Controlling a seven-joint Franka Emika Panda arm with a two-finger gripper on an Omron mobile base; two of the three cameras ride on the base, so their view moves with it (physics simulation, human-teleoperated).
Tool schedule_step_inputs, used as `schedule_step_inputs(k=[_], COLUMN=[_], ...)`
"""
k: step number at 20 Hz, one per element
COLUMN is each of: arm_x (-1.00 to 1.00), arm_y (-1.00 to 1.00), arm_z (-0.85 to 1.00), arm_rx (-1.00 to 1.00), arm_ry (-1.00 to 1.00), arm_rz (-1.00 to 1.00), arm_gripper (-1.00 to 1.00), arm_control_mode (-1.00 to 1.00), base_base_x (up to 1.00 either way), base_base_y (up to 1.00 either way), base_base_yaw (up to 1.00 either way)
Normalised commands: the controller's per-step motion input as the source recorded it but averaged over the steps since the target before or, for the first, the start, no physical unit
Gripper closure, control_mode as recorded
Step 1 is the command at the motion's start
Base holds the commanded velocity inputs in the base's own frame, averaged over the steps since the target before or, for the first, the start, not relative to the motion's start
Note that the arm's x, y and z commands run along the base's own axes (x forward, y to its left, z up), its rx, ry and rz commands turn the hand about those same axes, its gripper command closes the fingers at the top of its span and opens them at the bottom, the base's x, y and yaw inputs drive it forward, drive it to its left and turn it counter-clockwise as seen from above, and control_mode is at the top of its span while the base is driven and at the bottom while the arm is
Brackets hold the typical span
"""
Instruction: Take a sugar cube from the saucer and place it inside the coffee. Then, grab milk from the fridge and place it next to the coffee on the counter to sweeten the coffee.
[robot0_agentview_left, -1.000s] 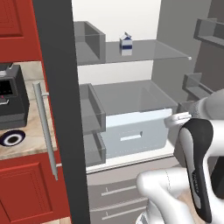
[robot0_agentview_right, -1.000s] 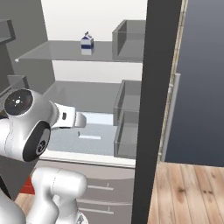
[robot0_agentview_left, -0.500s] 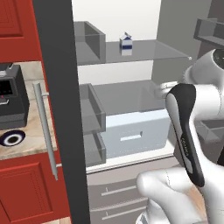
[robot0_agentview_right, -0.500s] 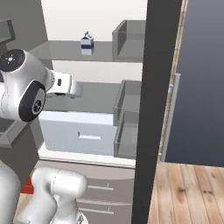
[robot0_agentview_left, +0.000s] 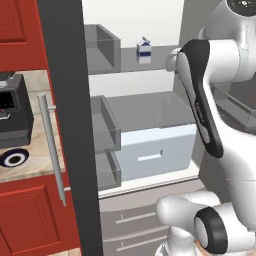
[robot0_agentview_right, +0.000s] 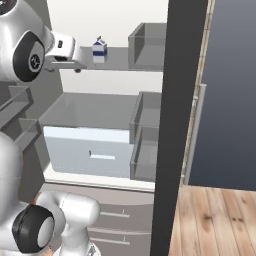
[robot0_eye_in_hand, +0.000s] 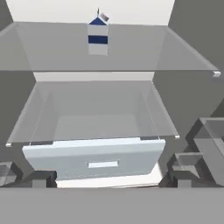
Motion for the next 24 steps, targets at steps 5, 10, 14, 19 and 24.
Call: schedule_step_inputs(k=[5, 10, 14, 19, 24], arm_x=[0.38, 0.78, 0.88, 0.75, 0.48], arm_y=[0.33, 0.03, -0.03, -0.03, 0.0], arm_z=[-0.21, -0.17, -0.07, -0.04, 0.0], arm_rx=[0.0, 0.0, 0.0, 0.0, 0.0], arm_ry=[-0.12, -0.24, -0.02, 0.03, 0.06], arm_rz=[0.0, 0.0, 0.0, 0.0, 0.0], arm_gripper=[-1.0, -1.0, -1.0, -1.0, -1.0], arm_control_mode=[-1.0, -1.0, -1.0, -1.0, -1.0], base_base_x=[0.0, 0.0, 0.0, 0.0, 0.0], base_base_y=[0.0, 0.0, 0.0, 0.0, 0.0], base_base_yaw=[0.0, 0.0, 0.0, 0.0, 0.0])
